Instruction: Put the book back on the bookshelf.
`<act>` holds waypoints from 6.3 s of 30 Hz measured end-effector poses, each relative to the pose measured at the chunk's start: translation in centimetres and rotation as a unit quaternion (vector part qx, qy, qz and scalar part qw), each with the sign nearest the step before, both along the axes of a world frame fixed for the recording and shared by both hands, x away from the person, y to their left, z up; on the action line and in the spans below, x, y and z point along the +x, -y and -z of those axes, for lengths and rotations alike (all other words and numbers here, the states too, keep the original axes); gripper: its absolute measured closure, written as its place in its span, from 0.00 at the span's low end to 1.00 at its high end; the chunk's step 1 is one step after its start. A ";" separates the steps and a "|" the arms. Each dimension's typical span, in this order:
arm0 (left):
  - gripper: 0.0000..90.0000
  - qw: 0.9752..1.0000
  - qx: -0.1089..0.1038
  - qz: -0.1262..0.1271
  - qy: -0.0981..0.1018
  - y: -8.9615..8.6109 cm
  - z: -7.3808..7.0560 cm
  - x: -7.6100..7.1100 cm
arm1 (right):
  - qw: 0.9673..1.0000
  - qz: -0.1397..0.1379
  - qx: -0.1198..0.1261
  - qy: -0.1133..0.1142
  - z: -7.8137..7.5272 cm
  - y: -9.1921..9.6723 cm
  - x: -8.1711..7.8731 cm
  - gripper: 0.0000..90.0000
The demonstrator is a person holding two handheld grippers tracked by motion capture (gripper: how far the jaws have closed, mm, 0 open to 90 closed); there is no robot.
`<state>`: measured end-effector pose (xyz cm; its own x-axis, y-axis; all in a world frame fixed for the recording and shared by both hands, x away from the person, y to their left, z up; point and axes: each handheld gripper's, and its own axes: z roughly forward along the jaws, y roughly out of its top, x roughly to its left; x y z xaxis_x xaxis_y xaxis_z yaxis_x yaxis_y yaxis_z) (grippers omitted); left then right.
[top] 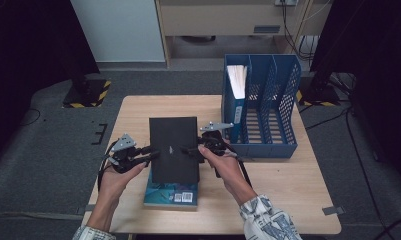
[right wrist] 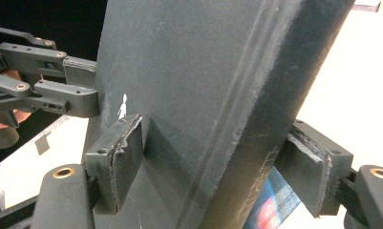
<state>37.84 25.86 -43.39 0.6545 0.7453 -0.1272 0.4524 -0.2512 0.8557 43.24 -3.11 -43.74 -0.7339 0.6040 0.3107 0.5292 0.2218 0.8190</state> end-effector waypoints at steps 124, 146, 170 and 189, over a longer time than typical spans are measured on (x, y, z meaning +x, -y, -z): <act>0.43 0.994 -0.018 -0.092 0.061 -0.2 1.4 -1.1 | 0.987 -0.073 -0.033 0.138 -5.4 -3.8 -2.3 0.36; 0.06 0.992 0.052 -0.119 -0.013 -3.9 6.7 -2.2 | 0.989 -0.059 -0.010 0.138 -4.9 -5.1 -1.1 0.33; 0.06 0.989 0.029 -0.145 -0.023 -5.6 7.1 -2.0 | 0.996 -0.030 0.029 0.082 -5.7 -4.5 -0.2 0.57; 0.06 0.981 0.075 -0.167 -0.068 -6.6 8.6 -1.2 | 0.998 0.021 0.026 0.059 -8.1 -1.4 0.8 0.59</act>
